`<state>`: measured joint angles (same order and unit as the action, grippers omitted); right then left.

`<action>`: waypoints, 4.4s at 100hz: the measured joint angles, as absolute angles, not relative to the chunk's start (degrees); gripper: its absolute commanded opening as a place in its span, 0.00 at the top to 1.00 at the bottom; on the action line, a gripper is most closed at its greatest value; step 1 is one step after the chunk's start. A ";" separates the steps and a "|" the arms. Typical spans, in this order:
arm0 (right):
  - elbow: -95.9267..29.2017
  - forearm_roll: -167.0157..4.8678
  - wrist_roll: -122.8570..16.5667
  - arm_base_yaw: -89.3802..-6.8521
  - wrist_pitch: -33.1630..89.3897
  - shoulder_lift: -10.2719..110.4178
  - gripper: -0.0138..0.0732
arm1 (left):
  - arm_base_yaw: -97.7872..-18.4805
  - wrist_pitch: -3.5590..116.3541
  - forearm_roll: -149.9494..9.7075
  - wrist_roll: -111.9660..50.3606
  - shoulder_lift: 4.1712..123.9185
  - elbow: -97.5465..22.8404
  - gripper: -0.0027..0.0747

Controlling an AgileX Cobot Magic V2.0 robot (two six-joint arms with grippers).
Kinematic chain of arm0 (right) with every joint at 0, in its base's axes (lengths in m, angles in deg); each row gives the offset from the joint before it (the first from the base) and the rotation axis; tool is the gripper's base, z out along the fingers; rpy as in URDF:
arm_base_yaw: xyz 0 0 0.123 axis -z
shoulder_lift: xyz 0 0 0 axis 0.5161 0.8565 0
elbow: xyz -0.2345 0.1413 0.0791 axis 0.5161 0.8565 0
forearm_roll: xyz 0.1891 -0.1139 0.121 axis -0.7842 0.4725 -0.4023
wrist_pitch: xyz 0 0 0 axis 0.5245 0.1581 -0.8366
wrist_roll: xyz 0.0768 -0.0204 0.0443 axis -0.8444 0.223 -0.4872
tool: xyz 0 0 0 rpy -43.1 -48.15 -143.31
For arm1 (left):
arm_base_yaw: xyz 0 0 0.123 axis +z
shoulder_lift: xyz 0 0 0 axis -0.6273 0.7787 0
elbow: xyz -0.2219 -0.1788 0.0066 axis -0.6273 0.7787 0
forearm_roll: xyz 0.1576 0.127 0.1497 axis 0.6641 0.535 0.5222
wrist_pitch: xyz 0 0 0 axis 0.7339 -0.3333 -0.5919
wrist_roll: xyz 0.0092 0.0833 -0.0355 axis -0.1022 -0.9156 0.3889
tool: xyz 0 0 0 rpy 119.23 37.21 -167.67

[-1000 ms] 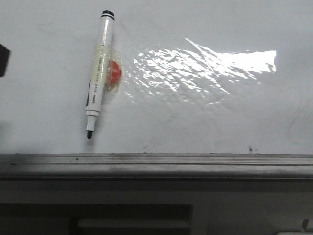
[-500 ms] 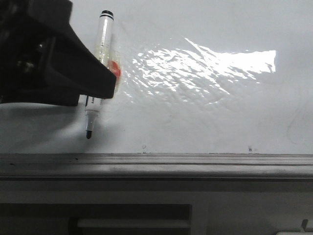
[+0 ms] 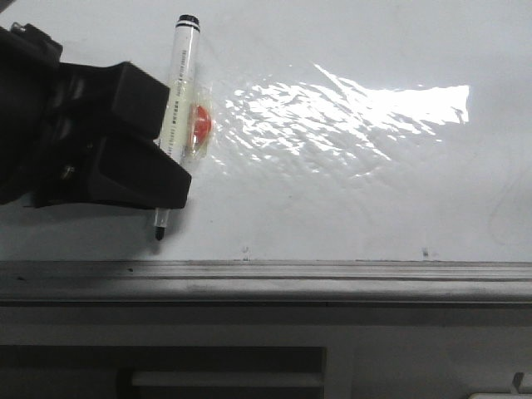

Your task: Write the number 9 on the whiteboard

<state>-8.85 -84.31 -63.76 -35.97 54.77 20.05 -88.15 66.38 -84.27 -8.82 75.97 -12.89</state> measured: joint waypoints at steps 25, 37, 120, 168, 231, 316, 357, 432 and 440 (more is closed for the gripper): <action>-8.85 -92.70 -49.48 -41.47 57.76 20.23 0.37 | -89.59 53.50 -82.83 -21.55 71.41 -12.89 0.99; -8.85 -101.72 -36.56 -44.95 61.40 21.15 0.37 | -90.39 45.48 -85.26 -34.66 68.41 -12.89 0.99; -11.89 -122.61 -5.50 -69.09 57.71 42.56 0.37 | -90.47 36.92 -101.12 -72.93 65.23 -12.89 0.99; -14.82 -123.31 -5.07 -75.88 52.35 53.24 0.76 | -90.47 37.05 -101.84 -73.40 65.23 -12.89 0.99; -36.91 -85.65 -41.32 -73.36 73.12 53.49 0.88 | -90.47 45.11 -106.06 -59.99 46.07 -12.78 0.39; -11.54 -22.55 -96.18 -76.08 28.80 40.53 0.89 | -90.47 67.14 -114.41 -53.36 26.61 -0.18 0.99; -11.54 -22.00 -97.61 -72.86 28.58 41.67 0.89 | -90.47 67.22 -114.41 -53.31 26.61 -0.18 0.99; -11.87 -22.91 -99.30 -70.11 21.26 48.84 0.89 | -90.47 67.22 -114.41 -53.31 26.61 -0.11 0.99; -11.99 -23.67 -99.59 -70.11 22.53 48.84 0.89 | -90.47 67.22 -114.41 -53.31 26.61 -0.11 0.99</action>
<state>-11.99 -23.67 -99.59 -70.11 22.53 48.84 -90.47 67.22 -114.41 -53.31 26.61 -0.11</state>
